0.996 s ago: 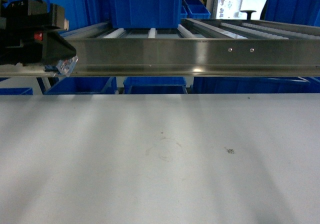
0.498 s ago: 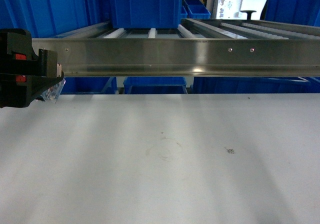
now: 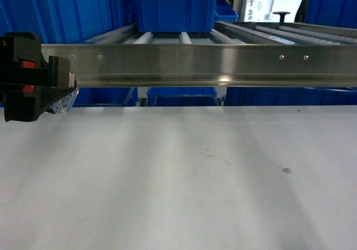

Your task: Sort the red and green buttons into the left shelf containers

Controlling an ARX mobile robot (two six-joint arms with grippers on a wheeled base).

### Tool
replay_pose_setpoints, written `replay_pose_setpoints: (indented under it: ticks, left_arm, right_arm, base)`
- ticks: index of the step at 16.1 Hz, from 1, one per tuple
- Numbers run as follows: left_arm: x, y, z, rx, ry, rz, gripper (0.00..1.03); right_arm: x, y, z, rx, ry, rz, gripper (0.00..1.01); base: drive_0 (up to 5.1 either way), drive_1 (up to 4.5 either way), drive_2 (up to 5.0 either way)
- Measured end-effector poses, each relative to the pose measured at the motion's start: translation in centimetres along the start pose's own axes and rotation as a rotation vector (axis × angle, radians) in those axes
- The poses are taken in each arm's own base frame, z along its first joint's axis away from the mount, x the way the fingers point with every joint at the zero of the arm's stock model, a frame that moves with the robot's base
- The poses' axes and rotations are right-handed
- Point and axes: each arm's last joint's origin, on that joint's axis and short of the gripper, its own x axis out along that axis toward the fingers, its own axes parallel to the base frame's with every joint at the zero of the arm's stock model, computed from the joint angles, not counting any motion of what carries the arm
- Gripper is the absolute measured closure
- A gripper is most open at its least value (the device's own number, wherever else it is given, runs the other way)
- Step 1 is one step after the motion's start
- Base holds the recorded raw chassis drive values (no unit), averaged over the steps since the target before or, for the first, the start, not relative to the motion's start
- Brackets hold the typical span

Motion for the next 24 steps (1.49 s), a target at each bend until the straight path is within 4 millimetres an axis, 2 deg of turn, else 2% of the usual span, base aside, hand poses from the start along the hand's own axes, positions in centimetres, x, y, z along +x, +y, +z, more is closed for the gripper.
replay_pose_setpoints:
  ticks: [24]
  left_arm:
    - [0.01,0.03,-0.01,0.000,0.001,0.003,0.74]
  right_arm:
    - [0.00,-0.02,-0.02,0.000,0.002,-0.002,0.77]
  base:
    - [-4.9,2.42,2.4]
